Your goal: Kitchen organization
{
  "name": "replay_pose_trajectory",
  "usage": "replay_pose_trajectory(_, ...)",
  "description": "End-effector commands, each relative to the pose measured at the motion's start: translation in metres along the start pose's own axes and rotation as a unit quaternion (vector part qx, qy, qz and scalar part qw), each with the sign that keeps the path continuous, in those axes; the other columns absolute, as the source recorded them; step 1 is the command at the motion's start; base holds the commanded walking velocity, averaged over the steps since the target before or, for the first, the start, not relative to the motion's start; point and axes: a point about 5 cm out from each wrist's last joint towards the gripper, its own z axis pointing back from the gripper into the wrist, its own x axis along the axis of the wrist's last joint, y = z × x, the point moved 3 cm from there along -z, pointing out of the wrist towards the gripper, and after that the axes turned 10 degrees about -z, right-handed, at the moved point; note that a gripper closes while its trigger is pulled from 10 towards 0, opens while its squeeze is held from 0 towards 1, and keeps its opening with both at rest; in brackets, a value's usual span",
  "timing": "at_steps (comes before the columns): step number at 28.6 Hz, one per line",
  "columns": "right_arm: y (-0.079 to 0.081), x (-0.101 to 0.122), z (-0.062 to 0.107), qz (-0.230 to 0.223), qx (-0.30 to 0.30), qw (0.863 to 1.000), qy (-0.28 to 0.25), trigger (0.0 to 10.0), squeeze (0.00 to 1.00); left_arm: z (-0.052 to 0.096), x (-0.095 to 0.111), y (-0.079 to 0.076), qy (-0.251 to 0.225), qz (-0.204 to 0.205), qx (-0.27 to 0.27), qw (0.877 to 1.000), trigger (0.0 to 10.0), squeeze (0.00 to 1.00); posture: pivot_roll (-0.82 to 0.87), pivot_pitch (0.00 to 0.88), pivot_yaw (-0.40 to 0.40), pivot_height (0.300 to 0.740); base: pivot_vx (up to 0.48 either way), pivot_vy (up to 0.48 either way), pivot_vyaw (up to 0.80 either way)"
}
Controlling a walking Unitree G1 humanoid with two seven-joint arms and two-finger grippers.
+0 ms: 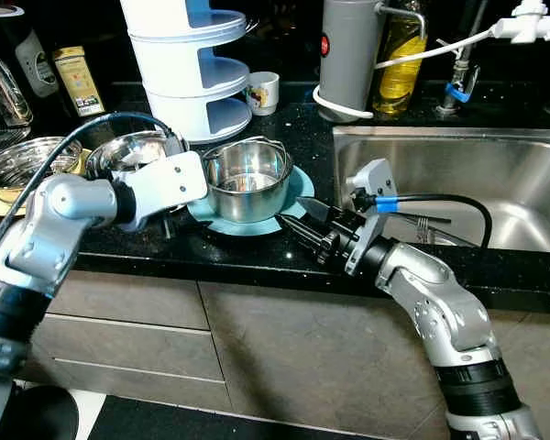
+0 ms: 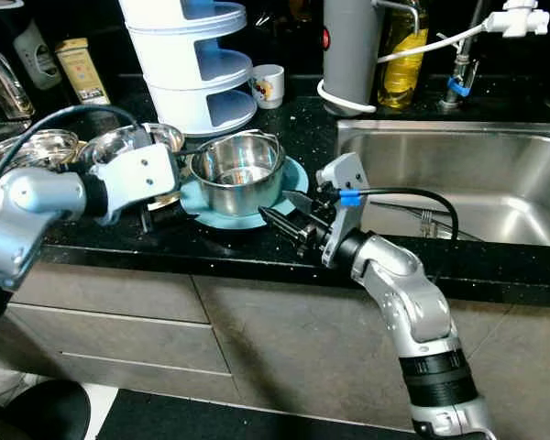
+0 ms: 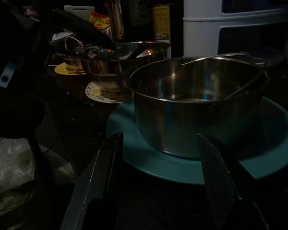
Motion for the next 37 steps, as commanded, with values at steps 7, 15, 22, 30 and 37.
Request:
replay_pose_trajectory(7, 0.001, 0.001, 0.007, 0.008, -0.009, 1.0, 0.006, 10.0, 0.0, -0.008, 0.0, 0.002, -0.029, -0.008, -0.034, 0.999, 10.0, 0.0, -0.05, 0.0, 0.027, 0.74, 0.0, 0.0, 0.0)
replay_pose_trajectory(15, -0.001, 0.005, 0.014, 0.012, -0.018, 1.0, 0.007, 10.0, 0.0, -0.012, 0.004, 0.002, -0.051, -0.014, -0.065, 0.997, 10.0, 0.0, -0.07, 0.0, 0.031, 0.74, 0.0, 0.0, 0.0)
replay_pose_trajectory(22, 0.0, 0.006, 0.019, 0.011, -0.023, 1.0, 0.01, 10.0, 0.0, -0.015, 0.003, 0.005, -0.047, -0.028, -0.082, 0.995, 10.0, 0.0, -0.08, 0.0, 0.036, 0.74, 0.0, 0.0, 0.0)
replay_pose_trajectory(30, 0.002, 0.005, 0.03, 0.008, -0.03, 0.999, 0.023, 10.0, 0.0, -0.016, -0.008, 0.001, -0.031, -0.038, -0.107, 0.993, 10.0, 0.0, -0.11, 0.0, 0.038, 0.74, 0.0, 0.0, 0.0)
replay_pose_trajectory(37, 0.005, 0.003, 0.038, 0.006, -0.036, 0.999, 0.034, 10.0, 0.0, -0.016, -0.011, -0.001, -0.027, -0.043, -0.118, 0.992, 10.0, 0.0, -0.12, 0.0, 0.042, 0.74, 0.0, 0.0, 0.0)
